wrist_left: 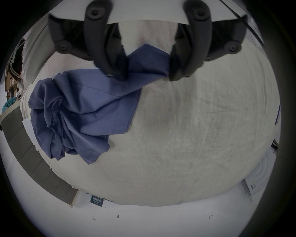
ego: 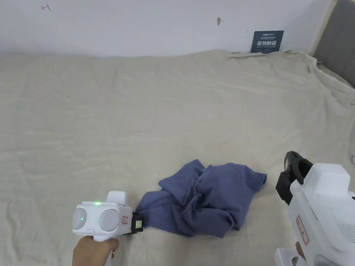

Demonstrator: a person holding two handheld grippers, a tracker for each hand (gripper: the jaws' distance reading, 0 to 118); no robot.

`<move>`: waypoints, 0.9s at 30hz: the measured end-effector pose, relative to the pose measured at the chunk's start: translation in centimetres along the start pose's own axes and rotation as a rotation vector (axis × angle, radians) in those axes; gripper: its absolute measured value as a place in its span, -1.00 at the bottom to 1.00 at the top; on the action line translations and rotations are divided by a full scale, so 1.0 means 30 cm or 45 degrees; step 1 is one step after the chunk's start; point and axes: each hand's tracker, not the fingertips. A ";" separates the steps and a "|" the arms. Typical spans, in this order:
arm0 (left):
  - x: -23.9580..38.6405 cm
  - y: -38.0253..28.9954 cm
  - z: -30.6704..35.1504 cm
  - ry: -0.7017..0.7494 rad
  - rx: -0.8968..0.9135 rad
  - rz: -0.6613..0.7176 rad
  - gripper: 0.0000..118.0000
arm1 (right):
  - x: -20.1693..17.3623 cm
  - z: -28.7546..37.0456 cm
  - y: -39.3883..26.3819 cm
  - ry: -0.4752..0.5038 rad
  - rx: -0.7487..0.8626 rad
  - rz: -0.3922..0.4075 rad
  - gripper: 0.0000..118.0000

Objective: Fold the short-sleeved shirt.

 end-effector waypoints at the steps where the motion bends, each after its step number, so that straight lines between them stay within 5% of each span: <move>1: 0.001 0.004 0.003 -0.013 0.003 -0.007 -0.65 | 0.001 -0.003 -0.002 0.000 -0.002 0.001 -1.00; 4: 0.008 0.009 0.023 -0.081 0.059 0.006 -0.92 | 0.004 -0.017 -0.002 0.000 -0.016 0.008 -1.00; 14: -0.005 0.024 0.159 -0.151 0.222 -0.010 -0.95 | 0.079 -0.294 -0.026 0.050 -0.369 0.014 -0.92; 18: -0.017 0.037 0.185 -0.166 0.246 0.005 -0.95 | 0.109 -0.467 -0.077 0.076 -0.566 -0.027 0.47; 19: -0.019 0.039 0.188 -0.171 0.250 0.009 -0.95 | 0.111 -0.499 -0.092 0.082 -0.586 -0.052 0.61; 22: -0.028 0.045 0.183 -0.190 0.240 0.015 -0.95 | 0.128 -0.599 -0.144 0.117 -0.699 -0.122 0.64; 27: -0.035 0.049 0.174 -0.203 0.235 0.016 -0.95 | 0.112 -0.730 -0.242 0.090 -0.853 -0.053 0.64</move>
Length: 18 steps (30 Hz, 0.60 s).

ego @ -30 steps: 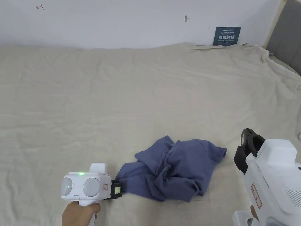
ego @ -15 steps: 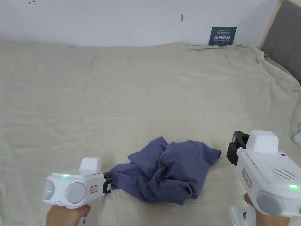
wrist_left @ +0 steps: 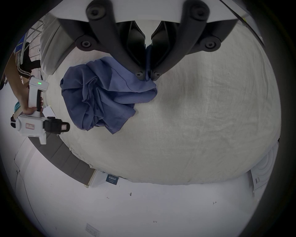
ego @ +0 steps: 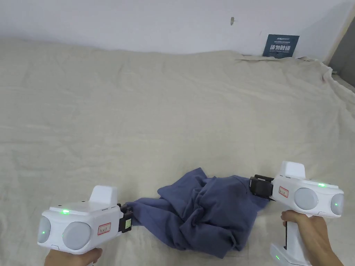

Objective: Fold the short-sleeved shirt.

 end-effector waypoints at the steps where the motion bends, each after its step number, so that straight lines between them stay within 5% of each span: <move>1: -0.001 0.001 0.000 -0.002 0.000 0.003 -0.95 | 0.002 -0.020 -0.001 0.002 -0.017 0.001 0.64; 7: -0.001 0.004 0.001 -0.007 0.000 0.015 -0.96 | 0.027 -0.133 -0.015 -0.037 -0.080 -0.054 0.51; 8: 0.000 0.005 0.001 -0.006 -0.001 0.013 -0.96 | 0.005 -0.118 -0.027 -0.039 -0.098 -0.052 0.34; 12: 0.000 0.005 -0.002 -0.004 -0.002 0.012 -0.96 | -0.036 -0.097 -0.057 -0.004 -0.127 -0.019 -0.86; 18: -0.007 0.000 0.007 -0.015 0.016 0.022 -0.95 | -0.039 -0.014 -0.054 0.063 -0.030 -0.045 -0.92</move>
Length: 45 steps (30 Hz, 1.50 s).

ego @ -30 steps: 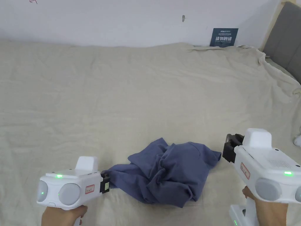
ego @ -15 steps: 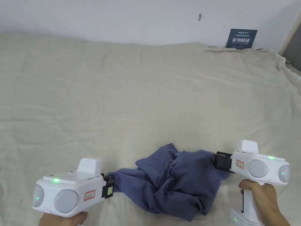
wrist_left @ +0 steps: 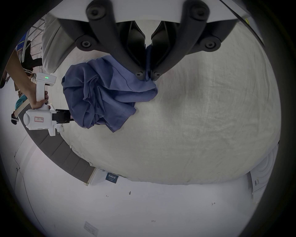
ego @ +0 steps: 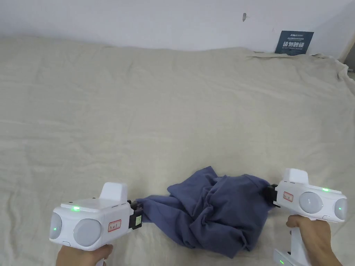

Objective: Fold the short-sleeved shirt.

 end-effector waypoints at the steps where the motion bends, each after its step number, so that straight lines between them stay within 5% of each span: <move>1: -0.002 -0.001 0.003 -0.004 0.005 0.004 -0.96 | -0.002 0.026 0.006 0.009 0.027 -0.016 -0.93; 10: -0.064 0.049 0.089 -0.080 0.110 0.134 -0.96 | 0.006 0.348 0.147 0.136 0.322 -0.041 -0.93; 20: -0.299 0.343 0.354 0.031 0.405 0.241 -0.95 | 0.040 0.620 0.358 0.110 0.529 -0.065 -0.93; 28: -0.456 0.590 0.550 0.090 0.572 0.378 -0.96 | 0.102 0.697 0.547 0.061 0.628 -0.082 -0.93; 45: -0.446 1.012 0.601 0.244 0.710 0.205 -0.96 | -0.020 0.655 0.886 0.084 0.793 -0.047 -0.93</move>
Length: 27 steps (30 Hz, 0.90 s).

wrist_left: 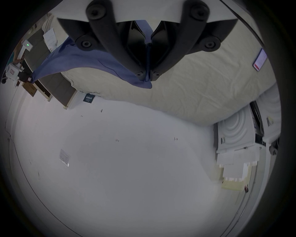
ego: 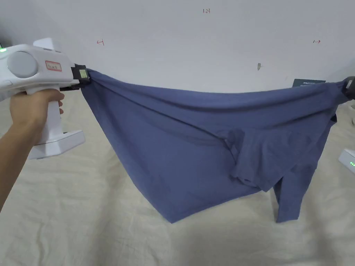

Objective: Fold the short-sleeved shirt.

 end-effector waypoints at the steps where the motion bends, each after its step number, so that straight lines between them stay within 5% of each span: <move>1: 0.005 0.024 -0.004 0.005 0.014 -0.006 -0.96 | -0.016 -0.005 0.017 0.000 0.019 -0.004 -0.93; 13: 0.044 0.146 -0.054 0.055 0.184 -0.099 -0.96 | -0.136 -0.076 0.061 0.002 0.106 0.058 -0.93; 27: -0.091 -0.340 -0.170 0.126 -0.131 -0.077 -0.96 | 0.004 -0.184 -0.419 -0.020 -0.205 0.024 -0.93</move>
